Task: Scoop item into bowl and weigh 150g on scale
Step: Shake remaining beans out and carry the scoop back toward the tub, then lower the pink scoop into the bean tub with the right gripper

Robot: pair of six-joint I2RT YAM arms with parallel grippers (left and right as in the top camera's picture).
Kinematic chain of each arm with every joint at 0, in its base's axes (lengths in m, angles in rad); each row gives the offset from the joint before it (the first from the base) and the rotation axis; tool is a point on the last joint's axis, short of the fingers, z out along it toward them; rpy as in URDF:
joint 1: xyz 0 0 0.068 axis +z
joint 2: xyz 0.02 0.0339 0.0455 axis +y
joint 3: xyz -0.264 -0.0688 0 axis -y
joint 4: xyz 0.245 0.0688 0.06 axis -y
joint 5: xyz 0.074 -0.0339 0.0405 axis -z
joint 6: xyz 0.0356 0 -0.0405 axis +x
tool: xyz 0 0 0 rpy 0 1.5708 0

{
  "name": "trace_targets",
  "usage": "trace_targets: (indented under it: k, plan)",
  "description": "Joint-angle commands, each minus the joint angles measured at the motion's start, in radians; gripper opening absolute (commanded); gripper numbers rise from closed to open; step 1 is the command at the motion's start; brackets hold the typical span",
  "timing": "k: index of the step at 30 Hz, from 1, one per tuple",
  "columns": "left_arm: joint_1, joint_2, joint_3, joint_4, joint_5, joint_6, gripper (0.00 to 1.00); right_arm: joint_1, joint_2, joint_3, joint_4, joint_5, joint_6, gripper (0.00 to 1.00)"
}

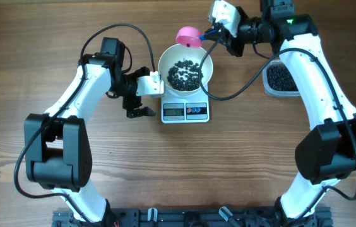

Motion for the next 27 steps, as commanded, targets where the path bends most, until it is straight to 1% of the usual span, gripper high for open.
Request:
trace_targets:
  k: [1,8,9,10,11,12,13,14,17,18,20,23,25,27]
  plan:
    - [0.003,0.011,-0.010,-0.001,0.023,-0.005,1.00,-0.002,-0.018,0.022,0.008,-0.013,0.000,0.04]
    - [0.003,0.011,-0.010,-0.001,0.023,-0.005,1.00,-0.002,-0.019,0.022,-0.014,-0.036,0.016,0.04]
    - [0.003,0.011,-0.010,-0.001,0.023,-0.006,1.00,-0.003,-0.019,0.022,0.004,-0.034,0.106,0.04]
    - [0.003,0.011,-0.010,-0.001,0.023,-0.005,1.00,-0.006,-0.019,0.022,0.047,-0.027,0.268,0.04]
    - [0.003,0.011,-0.010,-0.001,0.023,-0.005,1.00,-0.017,-0.021,0.023,0.116,-0.007,0.500,0.04]
    - [0.003,0.011,-0.010,-0.001,0.023,-0.005,1.00,-0.039,-0.024,0.024,0.190,-0.003,0.678,0.04]
    - [0.003,0.011,-0.010,-0.001,0.023,-0.006,1.00,-0.078,-0.031,0.027,0.241,-0.021,0.752,0.04]
    - [0.003,0.011,-0.010,-0.001,0.023,-0.005,1.00,-0.137,-0.045,0.029,0.267,-0.025,0.858,0.04]
    - [0.003,0.011,-0.010,-0.001,0.023,-0.006,1.00,-0.272,-0.052,0.028,0.244,-0.085,1.019,0.04]
    - [0.003,0.011,-0.010,-0.001,0.023,-0.005,1.00,-0.322,-0.051,0.028,0.199,-0.093,1.074,0.04]
    - [0.003,0.011,-0.010,-0.001,0.023,-0.005,1.00,-0.399,-0.051,0.028,0.089,-0.092,1.086,0.04]
    - [0.003,0.011,-0.010,-0.001,0.023,-0.006,1.00,-0.499,-0.051,0.027,-0.106,-0.003,1.099,0.04]
    - [0.003,0.011,-0.010,-0.001,0.023,-0.005,1.00,-0.536,-0.051,0.023,-0.140,0.058,1.102,0.04]
    - [0.003,0.011,-0.010,-0.001,0.023,-0.005,1.00,-0.550,-0.051,0.023,-0.177,0.068,1.101,0.04]
